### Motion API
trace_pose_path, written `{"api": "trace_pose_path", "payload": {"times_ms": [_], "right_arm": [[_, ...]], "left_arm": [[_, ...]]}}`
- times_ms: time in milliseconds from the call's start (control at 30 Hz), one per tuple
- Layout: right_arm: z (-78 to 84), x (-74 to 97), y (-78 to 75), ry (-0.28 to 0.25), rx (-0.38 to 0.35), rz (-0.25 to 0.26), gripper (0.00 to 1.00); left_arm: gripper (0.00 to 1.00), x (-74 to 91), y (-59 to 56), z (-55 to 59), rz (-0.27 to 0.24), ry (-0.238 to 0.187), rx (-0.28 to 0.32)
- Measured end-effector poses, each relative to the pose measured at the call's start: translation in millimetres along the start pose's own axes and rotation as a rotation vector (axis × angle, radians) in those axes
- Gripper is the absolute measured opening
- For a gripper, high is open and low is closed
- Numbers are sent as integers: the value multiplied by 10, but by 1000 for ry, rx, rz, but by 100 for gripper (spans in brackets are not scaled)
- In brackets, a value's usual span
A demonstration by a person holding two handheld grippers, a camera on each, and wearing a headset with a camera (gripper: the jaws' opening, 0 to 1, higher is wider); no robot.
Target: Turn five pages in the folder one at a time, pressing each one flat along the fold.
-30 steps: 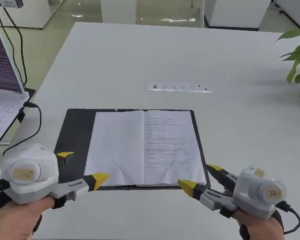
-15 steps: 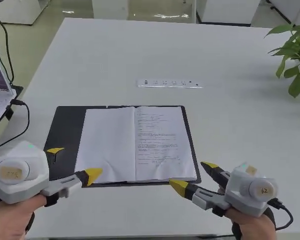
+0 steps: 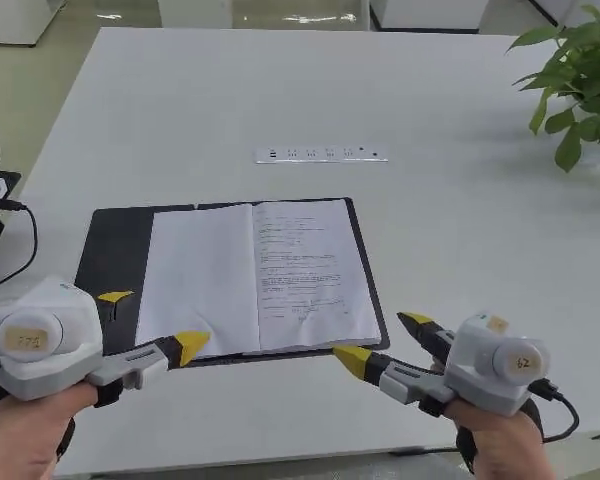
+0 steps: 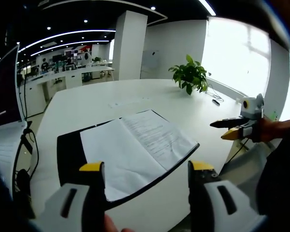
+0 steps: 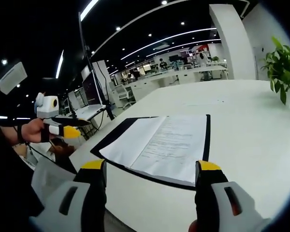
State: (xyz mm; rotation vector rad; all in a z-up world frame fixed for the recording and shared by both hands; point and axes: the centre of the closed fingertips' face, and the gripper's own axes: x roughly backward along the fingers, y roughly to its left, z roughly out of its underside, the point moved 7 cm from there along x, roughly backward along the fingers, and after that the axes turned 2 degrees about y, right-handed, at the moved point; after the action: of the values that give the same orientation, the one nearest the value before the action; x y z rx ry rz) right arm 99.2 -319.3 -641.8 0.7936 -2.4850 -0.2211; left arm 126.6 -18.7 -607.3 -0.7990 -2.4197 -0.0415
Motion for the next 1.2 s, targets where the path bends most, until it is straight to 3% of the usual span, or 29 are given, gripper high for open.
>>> {"api": "trace_pose_path", "payload": {"times_ms": [67,167,300,633,867,1200], "right_arm": [[-6,-1,2,-2,-2,2,74],[-18,12,-2,-6,-4,9,76],[5,34,-40,4,-20,12,74],[67,140,-147,-5,-55,34,74],[133,150,-164,18,-59,31,74],[142,118,-211,34,-59,15,73]], "left_arm": [[69,-57,-38,-33,11,2,-5],[69,-164,-156,-67,46,40,-92],[70,-298,-265,-113,90,66,-136],[67,-603,-430,-255,155,80,-180],[68,-847,-614,-286,209,124,-211],[68,-1258,-749,-362,269,158,-240]]}}
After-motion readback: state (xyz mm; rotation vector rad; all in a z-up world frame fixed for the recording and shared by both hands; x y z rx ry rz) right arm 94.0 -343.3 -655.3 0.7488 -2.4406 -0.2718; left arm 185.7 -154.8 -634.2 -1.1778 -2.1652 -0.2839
